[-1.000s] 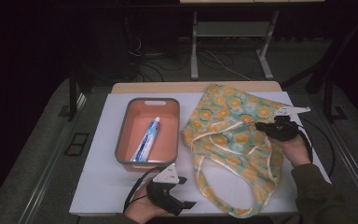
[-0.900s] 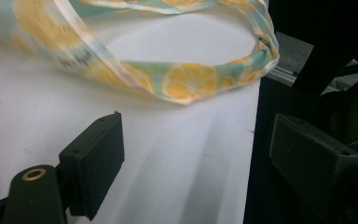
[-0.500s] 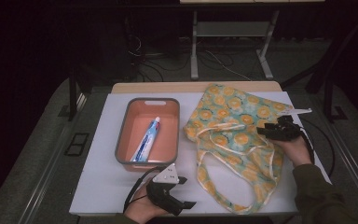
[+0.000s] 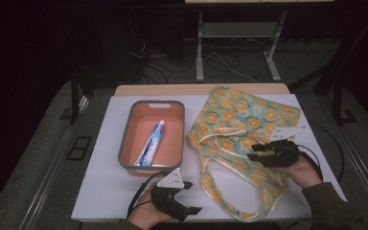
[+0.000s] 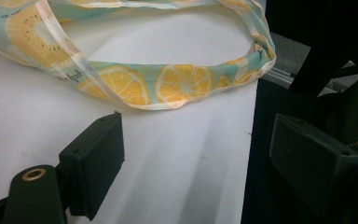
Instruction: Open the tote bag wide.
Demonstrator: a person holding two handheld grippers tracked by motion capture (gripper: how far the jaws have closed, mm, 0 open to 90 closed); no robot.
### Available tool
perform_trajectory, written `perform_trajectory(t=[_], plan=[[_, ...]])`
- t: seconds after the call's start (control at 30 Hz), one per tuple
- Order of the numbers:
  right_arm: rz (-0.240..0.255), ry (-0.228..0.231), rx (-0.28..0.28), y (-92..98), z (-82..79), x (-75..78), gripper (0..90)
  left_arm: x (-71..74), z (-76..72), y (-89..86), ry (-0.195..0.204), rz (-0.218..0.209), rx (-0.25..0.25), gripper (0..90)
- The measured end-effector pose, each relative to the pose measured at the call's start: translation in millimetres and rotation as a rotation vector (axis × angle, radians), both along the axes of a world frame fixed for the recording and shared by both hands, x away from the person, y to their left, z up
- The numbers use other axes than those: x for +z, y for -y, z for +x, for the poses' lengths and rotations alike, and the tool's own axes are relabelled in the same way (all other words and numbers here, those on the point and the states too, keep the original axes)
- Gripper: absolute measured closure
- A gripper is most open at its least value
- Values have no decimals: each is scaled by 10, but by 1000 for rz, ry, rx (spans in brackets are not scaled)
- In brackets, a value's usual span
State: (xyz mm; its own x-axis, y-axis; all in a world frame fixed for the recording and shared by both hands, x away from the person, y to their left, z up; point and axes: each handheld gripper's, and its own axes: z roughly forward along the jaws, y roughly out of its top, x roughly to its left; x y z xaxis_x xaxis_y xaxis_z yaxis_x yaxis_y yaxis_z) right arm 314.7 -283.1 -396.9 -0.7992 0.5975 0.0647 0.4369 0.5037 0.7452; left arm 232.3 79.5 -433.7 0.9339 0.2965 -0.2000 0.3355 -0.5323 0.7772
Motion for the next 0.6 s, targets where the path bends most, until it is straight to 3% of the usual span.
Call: perform_trajectory(t=[0.1, 0.2, 0.23, 0.4, 0.47, 0.53, 0.57, 0.6], plan=[[-64, -21, 64, -103, -88, -116, 584, 2, 1, -7, 0, -3, 3, 161], [-62, -49, 81, -130, -118, -182, 587, 2, 0, -8, 1, -1, 2, 161], [-90, -77, 107, -163, -163, -253, 561, 3, -2, -7, 2, 0, 2, 161], [-143, -111, 148, -183, -269, -373, 559, 0, 0, -7, 0, 0, 4, 161], [-189, -105, 143, -181, -299, -416, 642, 1, -2, -3, 2, 1, 3, 161], [-201, -86, 131, -158, -287, -419, 783, 0, -2, -1, 1, 2, 3, 161], [-201, -86, 131, -158, -287, -419, 783, 1, -2, -1, 2, 2, 3, 161], [-206, -81, 122, -152, -277, -419, 840, 1, -2, -1, 2, 2, 3, 161]])
